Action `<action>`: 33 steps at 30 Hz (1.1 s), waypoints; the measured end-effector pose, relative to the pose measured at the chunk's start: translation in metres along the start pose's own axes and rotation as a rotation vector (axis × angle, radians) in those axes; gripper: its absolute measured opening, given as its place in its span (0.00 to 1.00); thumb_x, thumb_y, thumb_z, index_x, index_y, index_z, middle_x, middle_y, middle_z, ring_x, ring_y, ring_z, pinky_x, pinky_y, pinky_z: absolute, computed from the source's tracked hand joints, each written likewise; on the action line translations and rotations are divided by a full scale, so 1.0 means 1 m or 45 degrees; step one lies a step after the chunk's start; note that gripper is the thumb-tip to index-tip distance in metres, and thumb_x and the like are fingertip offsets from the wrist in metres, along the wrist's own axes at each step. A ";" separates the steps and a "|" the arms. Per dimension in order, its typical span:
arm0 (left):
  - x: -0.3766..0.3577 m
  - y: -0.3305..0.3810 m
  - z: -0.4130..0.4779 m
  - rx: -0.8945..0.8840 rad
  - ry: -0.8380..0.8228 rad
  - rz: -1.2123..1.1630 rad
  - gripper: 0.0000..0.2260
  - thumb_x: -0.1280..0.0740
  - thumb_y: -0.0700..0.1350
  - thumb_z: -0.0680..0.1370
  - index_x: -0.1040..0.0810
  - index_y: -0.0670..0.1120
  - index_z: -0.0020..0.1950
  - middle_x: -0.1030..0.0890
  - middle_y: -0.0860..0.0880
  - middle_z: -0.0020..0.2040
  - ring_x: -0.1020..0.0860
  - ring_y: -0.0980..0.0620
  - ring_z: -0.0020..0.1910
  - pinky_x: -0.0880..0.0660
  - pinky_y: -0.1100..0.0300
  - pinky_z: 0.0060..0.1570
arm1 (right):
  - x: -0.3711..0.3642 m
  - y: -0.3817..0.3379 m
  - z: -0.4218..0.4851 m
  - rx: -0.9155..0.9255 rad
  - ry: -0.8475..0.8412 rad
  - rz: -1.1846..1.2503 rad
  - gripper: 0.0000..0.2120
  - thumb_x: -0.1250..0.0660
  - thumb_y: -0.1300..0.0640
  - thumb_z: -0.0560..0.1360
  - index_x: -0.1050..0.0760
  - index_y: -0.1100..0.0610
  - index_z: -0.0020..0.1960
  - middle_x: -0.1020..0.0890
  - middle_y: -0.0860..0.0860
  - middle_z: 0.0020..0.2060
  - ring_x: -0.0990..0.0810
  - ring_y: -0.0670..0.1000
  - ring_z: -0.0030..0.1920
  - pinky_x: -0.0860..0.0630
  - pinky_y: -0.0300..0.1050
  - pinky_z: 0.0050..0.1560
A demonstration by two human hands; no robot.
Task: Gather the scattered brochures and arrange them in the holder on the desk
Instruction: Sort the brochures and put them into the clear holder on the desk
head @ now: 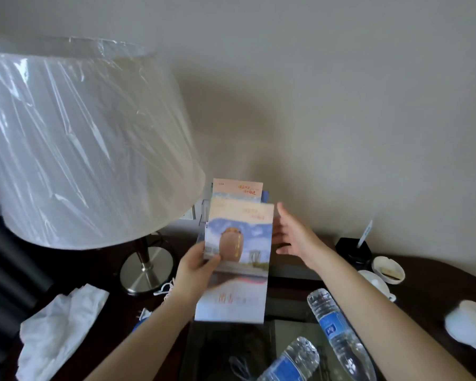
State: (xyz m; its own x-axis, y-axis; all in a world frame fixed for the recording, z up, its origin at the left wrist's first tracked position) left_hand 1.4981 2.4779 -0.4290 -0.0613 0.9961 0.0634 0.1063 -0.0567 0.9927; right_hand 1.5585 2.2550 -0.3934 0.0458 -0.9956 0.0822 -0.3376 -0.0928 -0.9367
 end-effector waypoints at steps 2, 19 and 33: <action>-0.013 0.020 0.011 -0.042 0.008 0.003 0.08 0.35 0.34 0.77 0.23 0.43 0.54 0.18 0.46 0.46 0.19 0.46 0.46 0.21 0.48 0.51 | 0.011 0.001 -0.015 0.075 -0.174 -0.071 0.15 0.32 0.43 0.73 0.20 0.52 0.53 0.15 0.49 0.42 0.18 0.46 0.39 0.24 0.39 0.33; 0.002 0.006 0.045 -0.199 0.531 0.492 0.07 0.26 0.42 0.72 0.16 0.44 0.48 0.16 0.49 0.44 0.22 0.54 0.41 0.30 0.64 0.43 | -0.024 0.037 -0.003 0.736 0.459 -0.663 0.05 0.27 0.63 0.72 0.16 0.62 0.47 0.13 0.55 0.45 0.15 0.51 0.45 0.19 0.47 0.48; 0.014 -0.021 0.065 -0.121 0.414 0.614 0.03 0.26 0.45 0.72 0.18 0.46 0.40 0.18 0.50 0.37 0.21 0.50 0.39 0.28 0.60 0.42 | -0.044 0.066 0.024 0.623 0.522 -0.679 0.06 0.28 0.62 0.72 0.15 0.60 0.48 0.13 0.54 0.46 0.16 0.51 0.47 0.22 0.40 0.46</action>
State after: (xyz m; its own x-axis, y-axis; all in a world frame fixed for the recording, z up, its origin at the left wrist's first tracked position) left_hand 1.5598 2.4979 -0.4552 -0.3310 0.7851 0.5235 0.1096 -0.5191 0.8477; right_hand 1.5571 2.2928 -0.4674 -0.2945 -0.7552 0.5856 0.0836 -0.6308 -0.7714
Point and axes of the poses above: each hand's wrist, its own z-axis towards the middle knuckle, its own x-axis out of the back of the hand, y = z × x, the point moved 2 cm from there along z, towards the middle knuckle
